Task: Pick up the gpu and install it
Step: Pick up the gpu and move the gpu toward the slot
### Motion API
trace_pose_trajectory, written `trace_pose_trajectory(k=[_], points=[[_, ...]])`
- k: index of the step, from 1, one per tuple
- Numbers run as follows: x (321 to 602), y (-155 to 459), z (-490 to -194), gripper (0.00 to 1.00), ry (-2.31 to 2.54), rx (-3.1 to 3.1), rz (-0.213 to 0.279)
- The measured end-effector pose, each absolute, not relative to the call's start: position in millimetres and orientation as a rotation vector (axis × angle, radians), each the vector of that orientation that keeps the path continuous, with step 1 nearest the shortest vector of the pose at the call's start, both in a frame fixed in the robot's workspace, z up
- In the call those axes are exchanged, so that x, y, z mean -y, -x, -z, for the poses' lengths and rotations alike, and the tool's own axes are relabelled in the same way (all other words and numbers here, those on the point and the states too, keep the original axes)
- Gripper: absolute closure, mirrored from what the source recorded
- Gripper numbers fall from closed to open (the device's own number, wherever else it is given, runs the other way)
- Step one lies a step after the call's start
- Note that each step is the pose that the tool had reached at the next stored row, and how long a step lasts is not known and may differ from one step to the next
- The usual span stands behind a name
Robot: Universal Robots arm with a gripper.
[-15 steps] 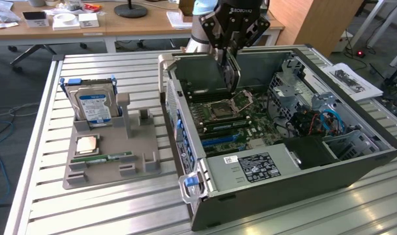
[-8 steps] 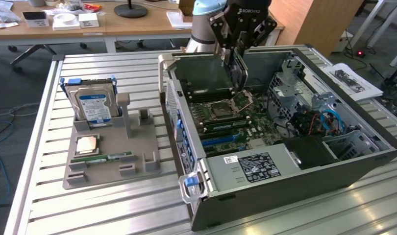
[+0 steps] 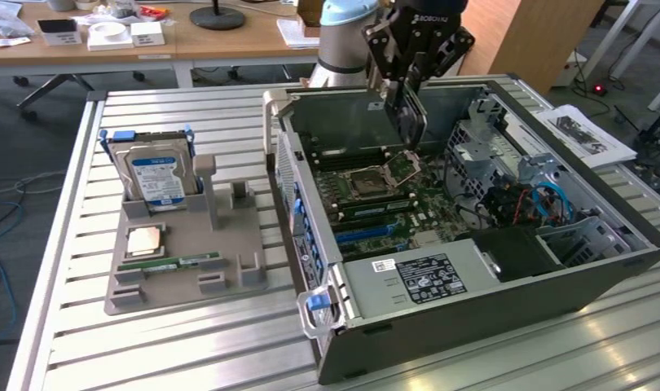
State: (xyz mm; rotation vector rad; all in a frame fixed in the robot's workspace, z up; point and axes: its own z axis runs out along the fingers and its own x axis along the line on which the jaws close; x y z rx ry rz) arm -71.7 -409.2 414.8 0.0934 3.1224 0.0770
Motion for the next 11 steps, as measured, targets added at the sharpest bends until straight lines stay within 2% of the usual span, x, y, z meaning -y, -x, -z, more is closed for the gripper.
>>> trace_pose_trajectory(k=[11], points=[[406.9,35.9,-413.8,0.73,-0.093,-3.123,-0.077]])
